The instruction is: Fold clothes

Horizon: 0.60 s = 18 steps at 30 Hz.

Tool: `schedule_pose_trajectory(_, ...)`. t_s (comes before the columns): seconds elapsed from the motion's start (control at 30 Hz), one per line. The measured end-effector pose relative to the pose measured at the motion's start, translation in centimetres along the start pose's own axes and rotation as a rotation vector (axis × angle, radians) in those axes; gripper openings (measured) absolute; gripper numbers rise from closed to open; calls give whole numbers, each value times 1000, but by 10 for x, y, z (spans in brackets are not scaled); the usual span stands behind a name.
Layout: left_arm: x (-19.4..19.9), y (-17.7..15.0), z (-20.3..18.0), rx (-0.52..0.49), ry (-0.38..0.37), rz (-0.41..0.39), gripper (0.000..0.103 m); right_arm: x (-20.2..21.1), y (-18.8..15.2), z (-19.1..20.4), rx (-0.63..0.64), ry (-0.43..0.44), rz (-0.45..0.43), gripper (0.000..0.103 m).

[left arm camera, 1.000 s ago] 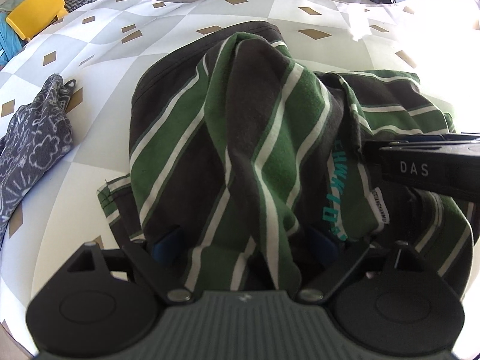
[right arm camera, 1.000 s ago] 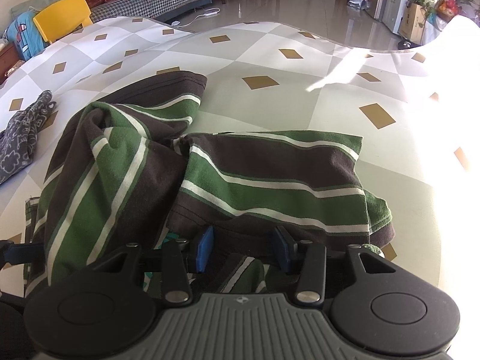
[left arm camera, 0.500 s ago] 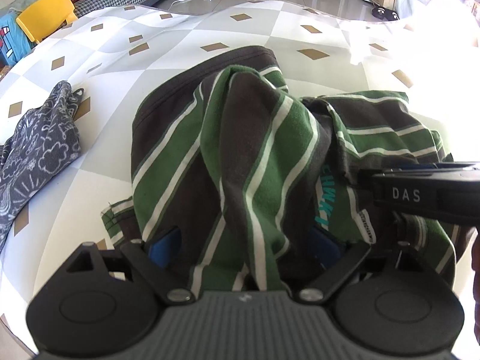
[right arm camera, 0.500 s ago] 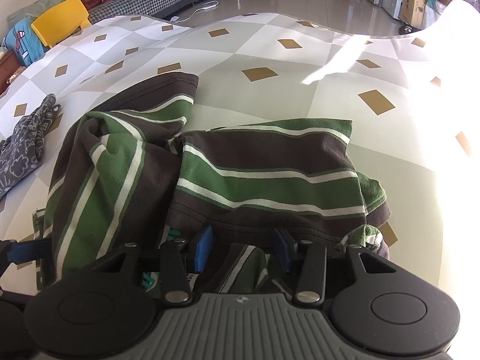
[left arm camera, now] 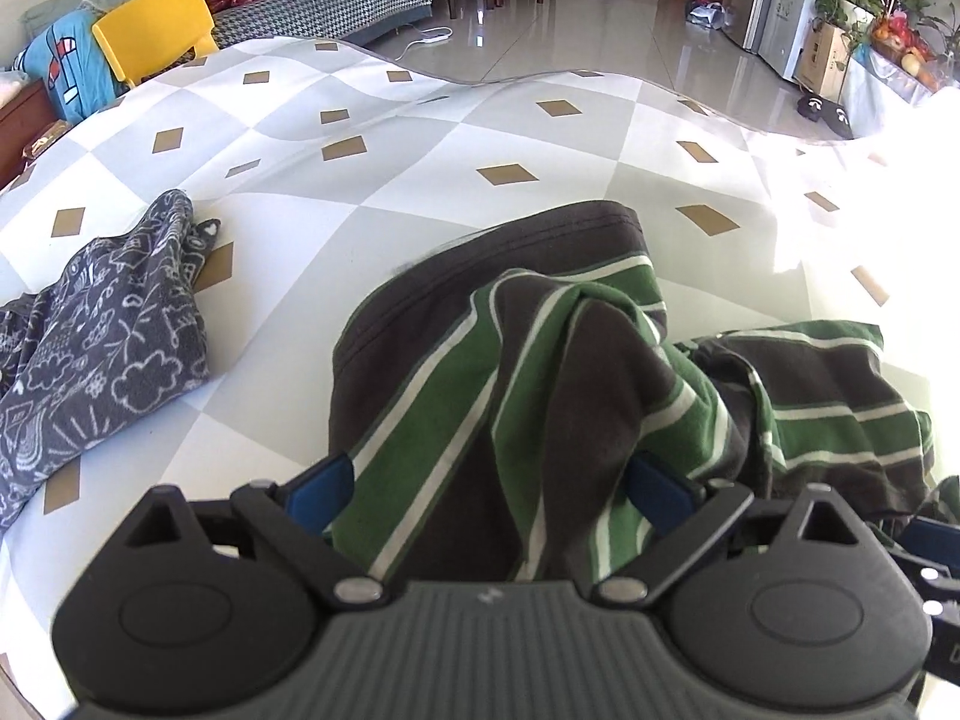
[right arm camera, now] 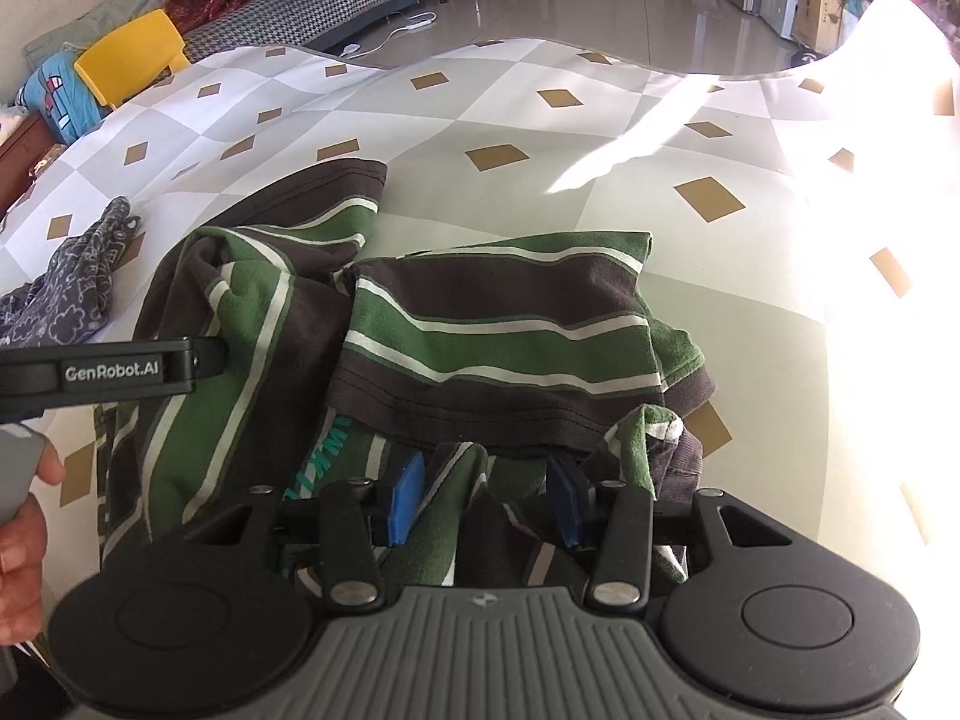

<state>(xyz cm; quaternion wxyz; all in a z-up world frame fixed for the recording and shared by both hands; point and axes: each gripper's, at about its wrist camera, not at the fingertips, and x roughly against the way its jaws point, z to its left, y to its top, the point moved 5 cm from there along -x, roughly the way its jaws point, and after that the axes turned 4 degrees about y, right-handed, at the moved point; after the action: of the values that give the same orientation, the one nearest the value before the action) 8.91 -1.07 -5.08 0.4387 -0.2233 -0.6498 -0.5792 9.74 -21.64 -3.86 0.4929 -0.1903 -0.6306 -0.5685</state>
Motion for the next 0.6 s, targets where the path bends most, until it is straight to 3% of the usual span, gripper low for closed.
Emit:
schedule_pose_trajectory(0.33, -27, -18, 8, -3, 79, 68, 97, -14, -21, -1, 37, 31, 81, 45)
schedule_pose_trajectory(0.5, -26, -25, 6, -20, 85, 53, 98, -21, -18, -4, 36, 14, 61, 27)
schedule_pose_trajectory(0.6, -23, -28, 2, -39, 83, 45, 97, -25, -14, -5, 33, 0, 42, 22)
